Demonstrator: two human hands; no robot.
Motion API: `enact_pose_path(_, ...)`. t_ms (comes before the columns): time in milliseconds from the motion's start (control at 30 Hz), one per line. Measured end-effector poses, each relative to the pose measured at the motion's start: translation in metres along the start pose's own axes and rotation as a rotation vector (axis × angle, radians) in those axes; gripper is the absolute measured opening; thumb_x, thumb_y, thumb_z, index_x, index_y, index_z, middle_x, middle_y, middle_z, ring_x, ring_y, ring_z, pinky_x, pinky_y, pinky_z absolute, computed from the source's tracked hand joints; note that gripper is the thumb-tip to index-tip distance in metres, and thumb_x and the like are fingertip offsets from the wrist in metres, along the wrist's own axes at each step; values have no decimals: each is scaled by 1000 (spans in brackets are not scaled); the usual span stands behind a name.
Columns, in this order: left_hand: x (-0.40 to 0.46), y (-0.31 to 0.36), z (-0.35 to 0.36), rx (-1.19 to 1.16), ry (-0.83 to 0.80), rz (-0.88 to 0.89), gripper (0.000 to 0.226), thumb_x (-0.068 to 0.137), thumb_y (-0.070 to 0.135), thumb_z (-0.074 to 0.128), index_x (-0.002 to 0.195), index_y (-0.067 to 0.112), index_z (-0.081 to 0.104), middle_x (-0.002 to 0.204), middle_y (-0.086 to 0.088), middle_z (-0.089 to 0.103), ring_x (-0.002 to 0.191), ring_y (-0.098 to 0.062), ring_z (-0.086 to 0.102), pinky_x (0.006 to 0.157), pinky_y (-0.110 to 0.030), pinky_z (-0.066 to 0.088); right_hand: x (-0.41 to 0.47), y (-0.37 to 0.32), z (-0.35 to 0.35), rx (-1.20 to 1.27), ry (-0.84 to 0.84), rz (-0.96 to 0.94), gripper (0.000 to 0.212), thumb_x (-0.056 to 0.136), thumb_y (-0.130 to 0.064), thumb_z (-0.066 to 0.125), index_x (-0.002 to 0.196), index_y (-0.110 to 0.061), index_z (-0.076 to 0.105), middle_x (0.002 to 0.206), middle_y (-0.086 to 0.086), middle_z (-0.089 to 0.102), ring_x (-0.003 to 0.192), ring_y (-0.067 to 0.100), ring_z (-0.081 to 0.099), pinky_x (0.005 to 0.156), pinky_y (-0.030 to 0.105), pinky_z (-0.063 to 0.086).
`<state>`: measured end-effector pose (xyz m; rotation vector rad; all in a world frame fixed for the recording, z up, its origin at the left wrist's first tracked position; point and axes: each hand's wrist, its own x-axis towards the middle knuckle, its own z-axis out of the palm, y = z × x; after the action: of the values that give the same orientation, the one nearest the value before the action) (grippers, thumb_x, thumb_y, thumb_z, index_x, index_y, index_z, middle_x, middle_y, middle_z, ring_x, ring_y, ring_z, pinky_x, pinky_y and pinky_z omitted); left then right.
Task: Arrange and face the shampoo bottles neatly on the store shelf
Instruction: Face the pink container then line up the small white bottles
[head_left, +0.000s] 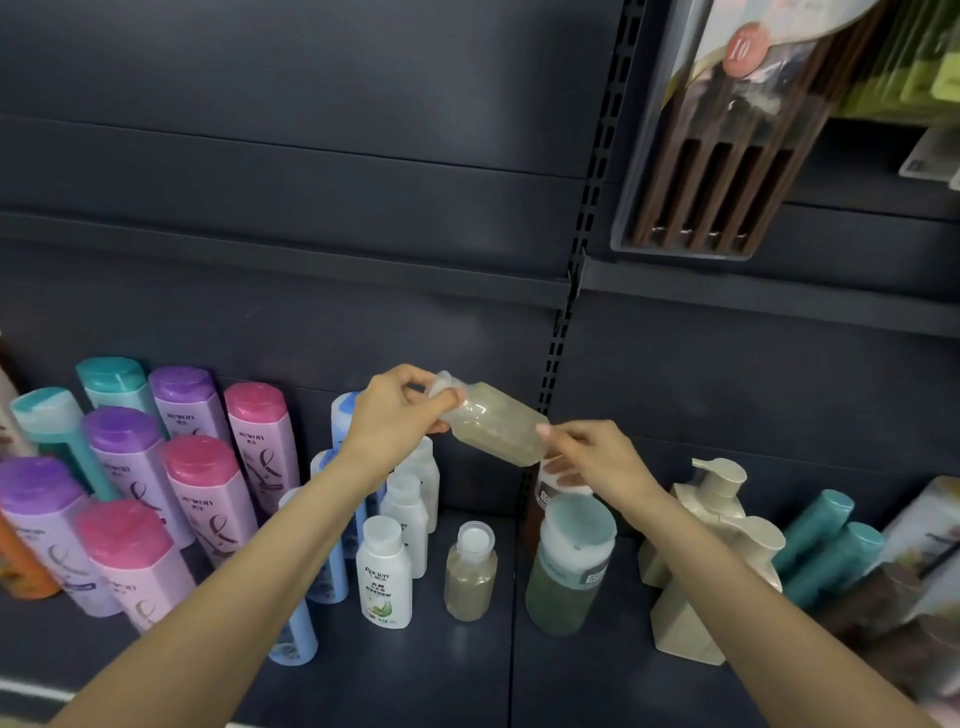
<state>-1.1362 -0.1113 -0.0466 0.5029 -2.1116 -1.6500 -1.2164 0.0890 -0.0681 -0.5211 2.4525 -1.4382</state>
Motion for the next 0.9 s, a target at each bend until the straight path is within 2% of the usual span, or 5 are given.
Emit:
enact_pose_path(133,11,-14,14,299,15,117,24,75,28,75,95,18,63,83,-3,67,81,-16,65,75,-27,52,21,19,-10,-479,59,-160,33,91,-26,60,121,-12,62,120,3,61,112,17,56,92,21,41)
enact_pose_path(267,26,-39,35,503,-17,152,32,71,29,75,100,20,66,93,-6,61,87,-18,58,72,-25,42,41,40,-12,-632,-26,-216,38,89,-17,60,127,-11,58,131,4,52,123,20,46,99,21,33)
enact_pose_path(467,40,-75,69,693,-128,96,36,73,26,75,107,18,66,102,-10,58,95,-24,57,76,-25,41,57,67,-7,-643,-117,-163,47,84,-22,69,128,-11,58,132,3,51,122,19,46,104,25,35)
enact_pose_path(700,47,-100,93,799,-196,45,32,73,26,74,103,17,68,102,-9,65,92,-24,61,75,-31,50,62,79,-7,-639,-87,-203,48,84,-23,69,129,-12,57,133,-2,52,124,17,44,105,25,35)
enact_pose_path(900,52,-112,95,849,-220,14,32,78,19,71,109,14,65,108,-12,62,98,-26,59,78,-28,45,63,81,-7,-623,-59,-214,47,84,-24,69,128,-13,58,131,-3,52,121,18,45,102,26,36)
